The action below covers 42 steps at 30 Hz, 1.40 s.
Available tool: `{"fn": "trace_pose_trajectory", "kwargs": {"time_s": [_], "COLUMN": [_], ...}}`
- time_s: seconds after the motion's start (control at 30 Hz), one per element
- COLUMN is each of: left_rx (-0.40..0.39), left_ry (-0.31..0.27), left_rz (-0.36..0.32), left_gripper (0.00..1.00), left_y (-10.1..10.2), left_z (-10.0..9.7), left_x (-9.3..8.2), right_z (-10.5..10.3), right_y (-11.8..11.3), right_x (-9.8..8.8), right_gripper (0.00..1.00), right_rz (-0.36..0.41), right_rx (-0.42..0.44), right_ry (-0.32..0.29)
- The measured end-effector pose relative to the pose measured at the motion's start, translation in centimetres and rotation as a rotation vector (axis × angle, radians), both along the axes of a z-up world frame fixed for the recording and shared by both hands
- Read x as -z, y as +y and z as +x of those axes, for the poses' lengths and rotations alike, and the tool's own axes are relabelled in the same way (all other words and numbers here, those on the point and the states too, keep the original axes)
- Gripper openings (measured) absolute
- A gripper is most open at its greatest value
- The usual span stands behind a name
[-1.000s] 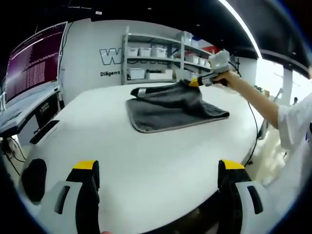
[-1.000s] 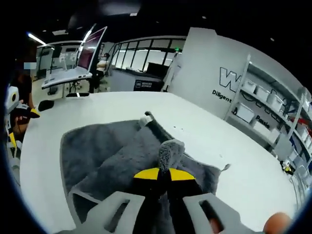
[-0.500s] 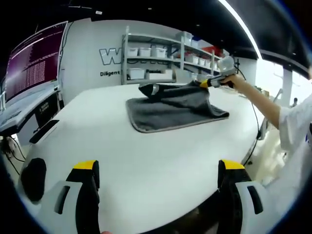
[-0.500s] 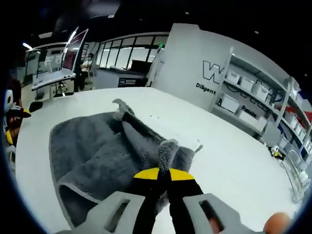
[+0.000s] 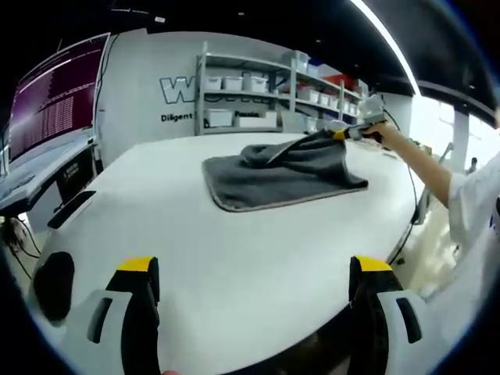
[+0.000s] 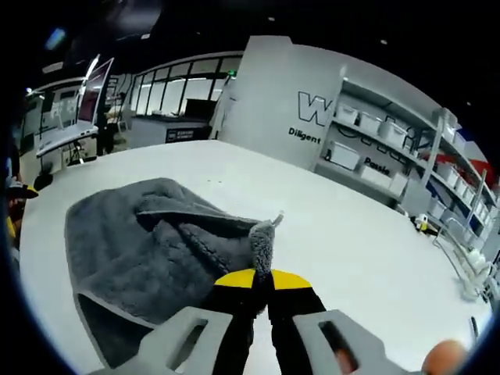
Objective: Open the folded towel by lifting each exposed corner and separating the folded layers until the towel lies flat within the target outline without major curled edges
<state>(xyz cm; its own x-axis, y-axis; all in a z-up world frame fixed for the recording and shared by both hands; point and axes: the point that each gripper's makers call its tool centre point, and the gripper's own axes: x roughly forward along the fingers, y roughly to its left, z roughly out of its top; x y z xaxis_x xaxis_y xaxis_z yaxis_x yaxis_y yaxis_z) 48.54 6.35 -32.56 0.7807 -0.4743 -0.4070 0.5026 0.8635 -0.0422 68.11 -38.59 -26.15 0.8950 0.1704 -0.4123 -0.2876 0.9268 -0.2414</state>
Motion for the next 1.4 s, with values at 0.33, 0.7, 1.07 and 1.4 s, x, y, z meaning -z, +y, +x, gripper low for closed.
{"fn": "trace_pose_trajectory", "kwargs": {"time_s": [0.33,0.7,1.07,1.4], "left_rx": [0.006,0.015,0.007,0.014], "left_ry": [0.002,0.012,0.019,0.026], "left_rz": [-0.002,0.0,-0.002,-0.002], "left_gripper": [0.99,0.99,0.99,0.99], "left_y": [-0.2,-0.6,-0.3,-0.6], "left_z": [0.0,0.3,0.5,0.6], "left_x": [0.1,0.4,0.6,0.9], "right_z": [-1.9,-3.3,-4.5,-7.8], "right_y": [-4.2,-9.5,-15.5,-20.8], "right_x": [0.6,1.6,2.9,5.5], "right_gripper": [0.0,0.0,0.0,0.0], "right_rz": [0.03,0.027,0.043,0.044], "right_rx": [0.104,0.197,0.303,0.428], "right_ry": [-0.004,0.02,0.035,0.076]}}
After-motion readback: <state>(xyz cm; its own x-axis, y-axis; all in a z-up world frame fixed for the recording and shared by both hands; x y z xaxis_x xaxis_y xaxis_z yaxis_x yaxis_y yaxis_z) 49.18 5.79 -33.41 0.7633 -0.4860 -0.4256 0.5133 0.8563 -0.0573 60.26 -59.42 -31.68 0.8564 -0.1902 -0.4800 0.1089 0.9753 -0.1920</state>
